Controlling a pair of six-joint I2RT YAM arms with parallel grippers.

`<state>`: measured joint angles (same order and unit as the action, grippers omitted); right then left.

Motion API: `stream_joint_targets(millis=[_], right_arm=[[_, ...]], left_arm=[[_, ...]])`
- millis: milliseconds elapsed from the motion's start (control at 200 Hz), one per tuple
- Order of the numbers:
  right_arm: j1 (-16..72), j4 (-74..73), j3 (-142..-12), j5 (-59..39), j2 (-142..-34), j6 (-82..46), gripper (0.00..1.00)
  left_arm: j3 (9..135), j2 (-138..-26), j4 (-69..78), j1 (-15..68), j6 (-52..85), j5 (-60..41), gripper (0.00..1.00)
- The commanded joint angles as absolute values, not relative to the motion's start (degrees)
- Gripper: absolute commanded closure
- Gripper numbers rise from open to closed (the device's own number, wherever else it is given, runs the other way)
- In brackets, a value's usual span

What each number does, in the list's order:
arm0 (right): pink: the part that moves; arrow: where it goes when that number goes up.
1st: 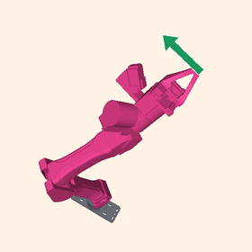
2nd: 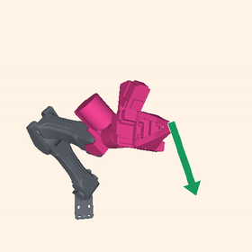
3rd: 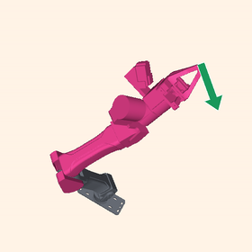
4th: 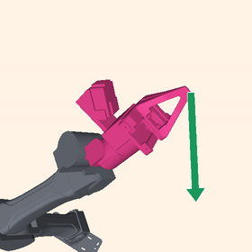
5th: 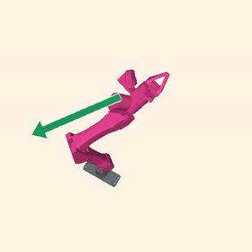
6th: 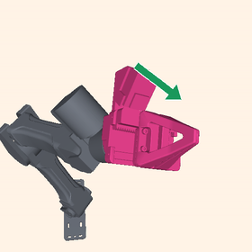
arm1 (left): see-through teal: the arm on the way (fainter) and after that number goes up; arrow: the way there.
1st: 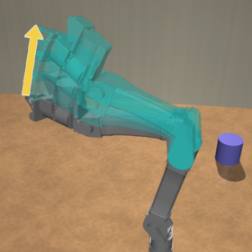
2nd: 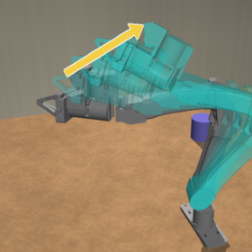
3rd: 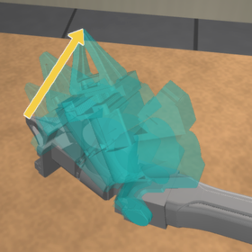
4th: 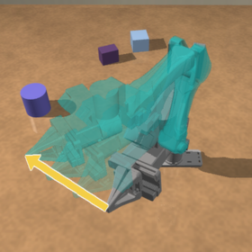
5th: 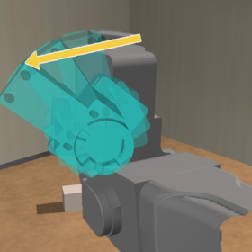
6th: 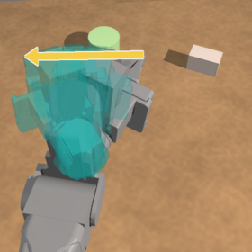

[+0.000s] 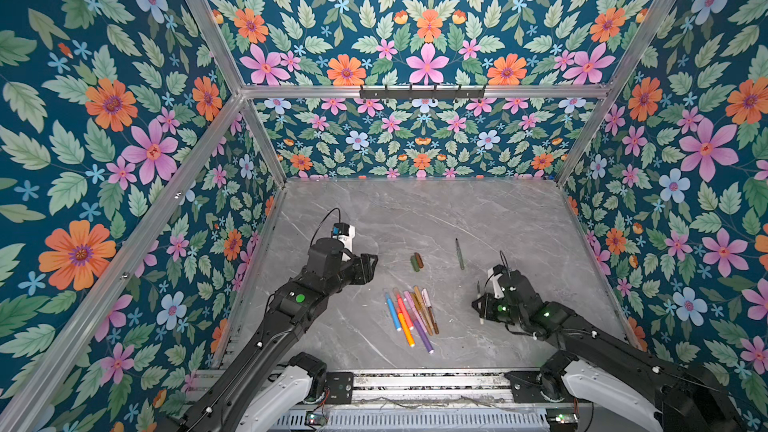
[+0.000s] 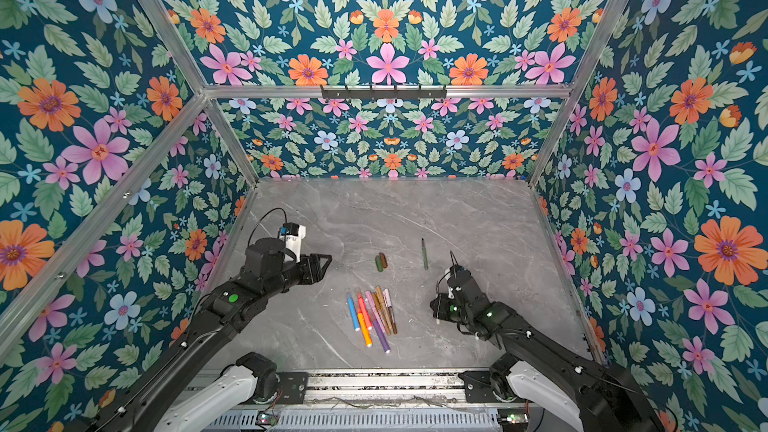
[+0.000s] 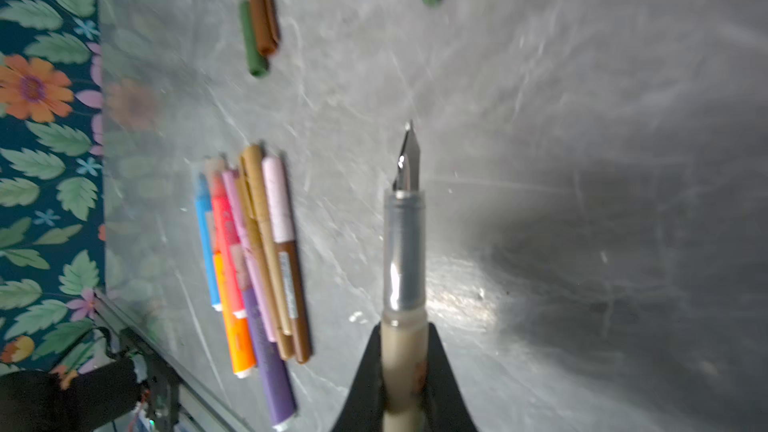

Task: Open the pen caps
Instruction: 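Lay the cream pen by the green pen with the right gripper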

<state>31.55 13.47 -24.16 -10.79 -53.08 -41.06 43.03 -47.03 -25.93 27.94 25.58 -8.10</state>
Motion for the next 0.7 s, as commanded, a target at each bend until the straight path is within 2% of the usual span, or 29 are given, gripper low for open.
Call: stream_joint_targets(millis=[0,90,160,375,695], right_arm=[[24.71,23.77,-29.68,-10.59,-53.44,-33.57,1.00],[14.51,24.81,-34.46,-17.72,-59.06,-29.86,1.00],[10.79,24.26,-38.06,-21.29,-64.19,-27.31,1.00],[10.49,20.61,-51.06,-28.20,-86.07,-19.40,1.00],[10.52,18.14,-63.64,-28.76,-105.63,-18.37,1.00]], left_arm=[[43.80,-44.41,-28.16,27.99,23.60,-5.69,0.38],[47.02,-43.65,-32.38,27.96,22.99,-4.25,0.38],[48.07,-42.17,-34.90,28.01,21.02,-3.94,0.38],[45.24,-35.56,-31.86,28.04,20.35,-4.65,0.33],[45.23,-36.17,-31.90,28.08,20.11,-4.75,0.33]])
